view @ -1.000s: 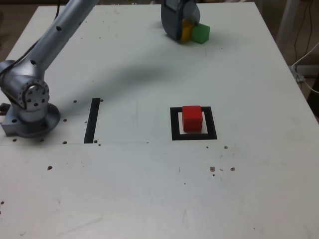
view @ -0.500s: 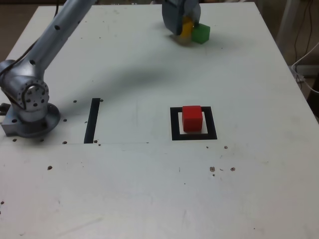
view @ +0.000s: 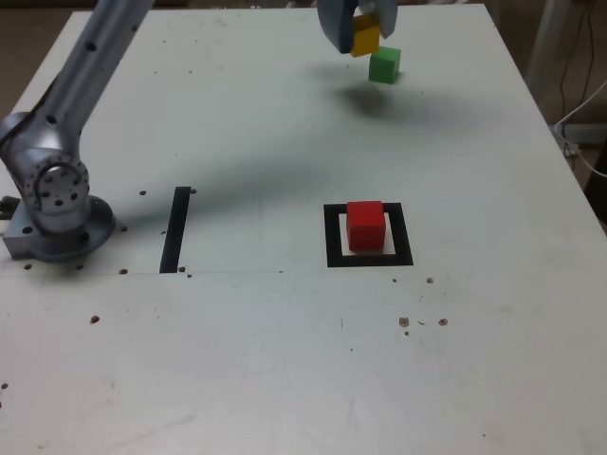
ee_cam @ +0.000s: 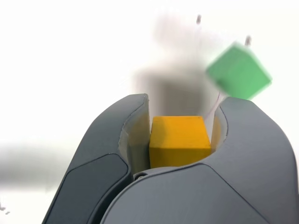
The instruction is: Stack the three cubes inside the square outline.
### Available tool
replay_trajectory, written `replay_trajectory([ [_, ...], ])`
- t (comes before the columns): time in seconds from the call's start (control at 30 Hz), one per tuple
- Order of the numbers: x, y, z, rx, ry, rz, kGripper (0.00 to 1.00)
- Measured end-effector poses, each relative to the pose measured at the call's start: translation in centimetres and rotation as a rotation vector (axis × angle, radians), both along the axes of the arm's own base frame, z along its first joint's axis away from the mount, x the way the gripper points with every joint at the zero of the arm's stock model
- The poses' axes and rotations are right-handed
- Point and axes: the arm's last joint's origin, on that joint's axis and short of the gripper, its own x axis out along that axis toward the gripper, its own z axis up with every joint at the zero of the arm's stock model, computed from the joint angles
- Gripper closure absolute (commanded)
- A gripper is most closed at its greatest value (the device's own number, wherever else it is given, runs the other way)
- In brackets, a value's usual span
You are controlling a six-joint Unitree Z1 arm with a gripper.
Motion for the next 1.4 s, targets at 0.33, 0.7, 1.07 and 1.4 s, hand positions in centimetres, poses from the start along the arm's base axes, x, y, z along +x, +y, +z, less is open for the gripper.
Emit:
replay_trajectory([
  [0.33, -1.0, -8.7, 3.1, -0.019, 0.025, -0.136, 0.68],
  [0.7, -2.4, -20.5, 3.2, -0.026, 0.043, -0.289, 0.68],
  [1.07, -3.3, -27.0, 2.5, -0.024, 0.037, -0.349, 0.68],
  [1.4, -2.1, -29.6, 0.9, -0.022, 0.041, -0.361, 0.68],
])
